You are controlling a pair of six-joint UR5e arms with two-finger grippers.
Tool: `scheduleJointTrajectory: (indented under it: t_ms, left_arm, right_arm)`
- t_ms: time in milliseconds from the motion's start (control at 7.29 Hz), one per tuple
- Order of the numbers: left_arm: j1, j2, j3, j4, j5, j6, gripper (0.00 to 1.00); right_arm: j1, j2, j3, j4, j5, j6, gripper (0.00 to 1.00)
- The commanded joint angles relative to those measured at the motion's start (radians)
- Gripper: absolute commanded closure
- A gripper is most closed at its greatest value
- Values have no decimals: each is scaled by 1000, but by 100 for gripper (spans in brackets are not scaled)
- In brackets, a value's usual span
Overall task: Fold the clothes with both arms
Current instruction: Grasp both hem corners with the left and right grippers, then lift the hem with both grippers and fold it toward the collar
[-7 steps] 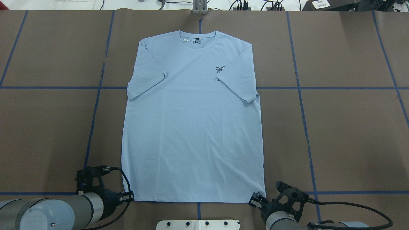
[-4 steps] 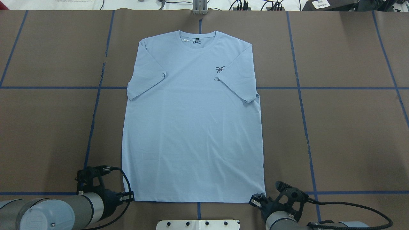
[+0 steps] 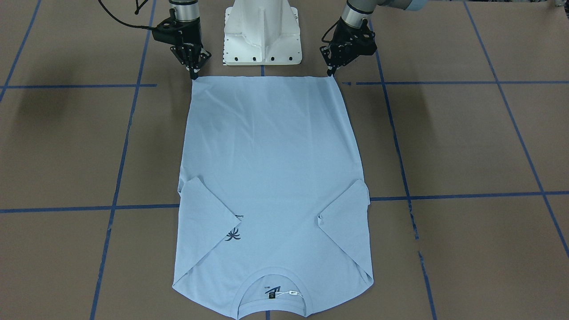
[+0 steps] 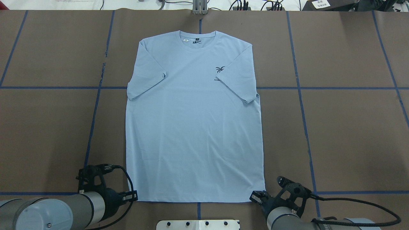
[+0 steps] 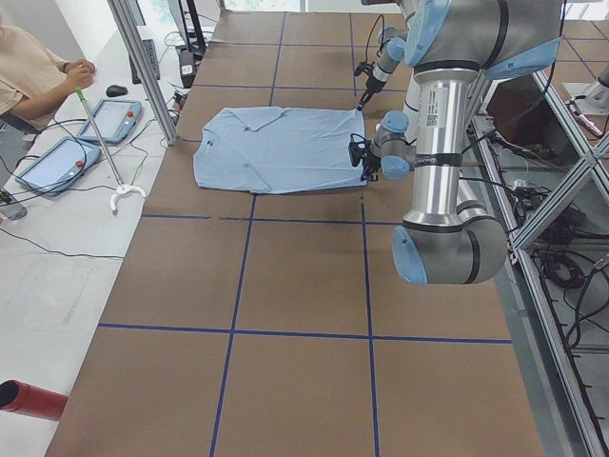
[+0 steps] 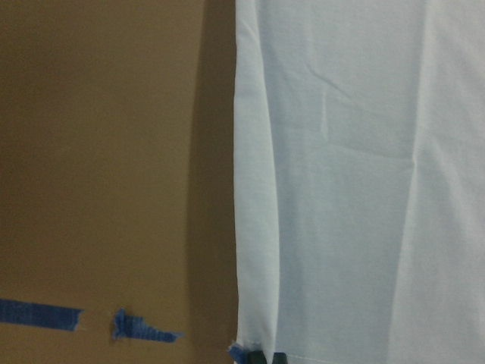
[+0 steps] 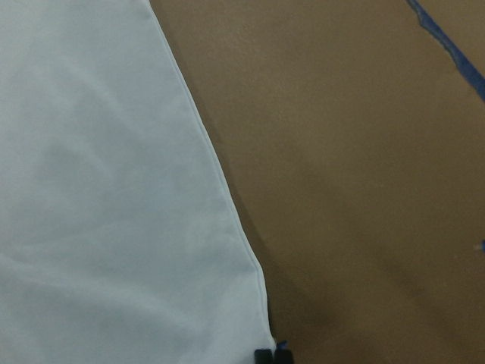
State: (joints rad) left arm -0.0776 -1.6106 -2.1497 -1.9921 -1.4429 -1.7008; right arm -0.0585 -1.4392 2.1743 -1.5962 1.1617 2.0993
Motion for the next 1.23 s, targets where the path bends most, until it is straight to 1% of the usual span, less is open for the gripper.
scheduleJointTrajectory:
  t_ms: [0,137,274,411,548,685,823,960,1097]
  left_arm:
    - [-4,-8,-249,203,-55,4,100]
    - [-5,-34,-418,371,-139,4,100]
    - [-10,-61,-553,497,-183,4,100]
    - [-34,-69,-570,522,-223,6,100]
    - [-60,-75,-567,523,-226,18,100]
    - [-126,-97,-562,532,-261,98,100]
    - [-245,-147,-534,556,-313,236,100]
    - [-340,-205,-466,593,-347,339,100]
    - [-429,-263,-356,593,-349,405,100]
  right_arm:
    - [0,-1,239,-215,45,-22,100]
    - [-51,-1,415,-370,65,-21,100]
    - [-78,11,543,-512,93,-19,100]
    - [-49,61,542,-527,125,-24,100]
    - [3,65,535,-527,134,-68,100]
    - [87,100,529,-527,189,-147,100]
    - [200,146,507,-527,255,-219,100]
    - [323,216,449,-527,321,-311,100]
    - [430,311,330,-522,352,-376,100]
